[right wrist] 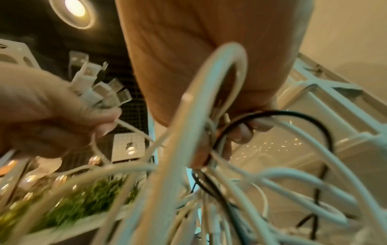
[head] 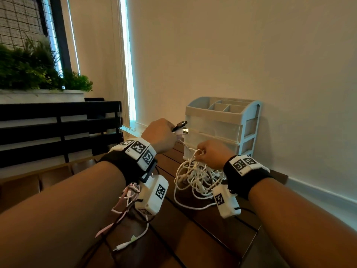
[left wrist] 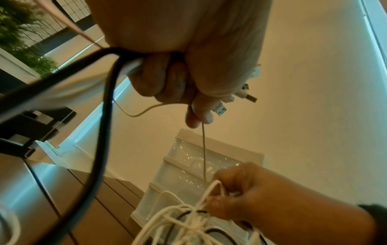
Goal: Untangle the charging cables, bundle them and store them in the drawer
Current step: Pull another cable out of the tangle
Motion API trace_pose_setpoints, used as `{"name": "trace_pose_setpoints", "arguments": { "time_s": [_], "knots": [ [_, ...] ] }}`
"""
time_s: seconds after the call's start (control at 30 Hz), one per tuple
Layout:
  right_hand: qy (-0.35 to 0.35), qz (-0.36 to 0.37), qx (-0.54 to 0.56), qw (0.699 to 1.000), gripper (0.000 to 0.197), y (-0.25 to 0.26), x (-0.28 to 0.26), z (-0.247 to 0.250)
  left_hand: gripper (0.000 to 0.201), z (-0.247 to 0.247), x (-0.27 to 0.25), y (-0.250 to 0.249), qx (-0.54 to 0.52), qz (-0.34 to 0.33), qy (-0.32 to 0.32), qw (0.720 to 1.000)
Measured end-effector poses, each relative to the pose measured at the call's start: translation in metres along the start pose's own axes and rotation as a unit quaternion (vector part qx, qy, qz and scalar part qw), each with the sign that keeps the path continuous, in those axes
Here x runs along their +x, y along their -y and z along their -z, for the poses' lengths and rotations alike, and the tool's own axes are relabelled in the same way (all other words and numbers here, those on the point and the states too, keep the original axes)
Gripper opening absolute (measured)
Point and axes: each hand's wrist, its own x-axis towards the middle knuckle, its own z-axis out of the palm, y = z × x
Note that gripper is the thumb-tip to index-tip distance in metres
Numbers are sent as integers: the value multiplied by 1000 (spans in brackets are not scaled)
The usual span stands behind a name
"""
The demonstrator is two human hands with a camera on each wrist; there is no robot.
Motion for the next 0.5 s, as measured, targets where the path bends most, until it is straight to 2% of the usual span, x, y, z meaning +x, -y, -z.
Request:
{"name": "trace_pose_setpoints", "arguments": {
  "time_s": [0.07,0.13,0.23,0.3,0.37,0.43,0.47,0.5],
  "knots": [
    [-27,-54,-46,997,14,-16,3,6,20,16,5,14,-12,27,-24,999],
    [-22,-108,-81,991,15,-34,3,11,23,35,12,33,-56,69,-63,994],
    [1,-123,-116,986,13,-41,-1,12,21,50,11,45,-78,92,-88,989],
    [-6,-96,-136,986,12,-27,-3,15,21,46,9,40,-68,82,-65,992],
    [-12,-22,-95,995,37,-3,-3,18,24,40,5,29,-58,63,-44,995],
    [26,64,3,998,58,26,-6,21,25,35,4,19,-42,40,-41,997],
    [57,87,28,994,59,38,-8,20,25,35,5,15,-42,33,-42,998],
    [81,99,39,991,51,46,-9,19,24,36,7,13,-47,29,-46,997]
  ]
}}
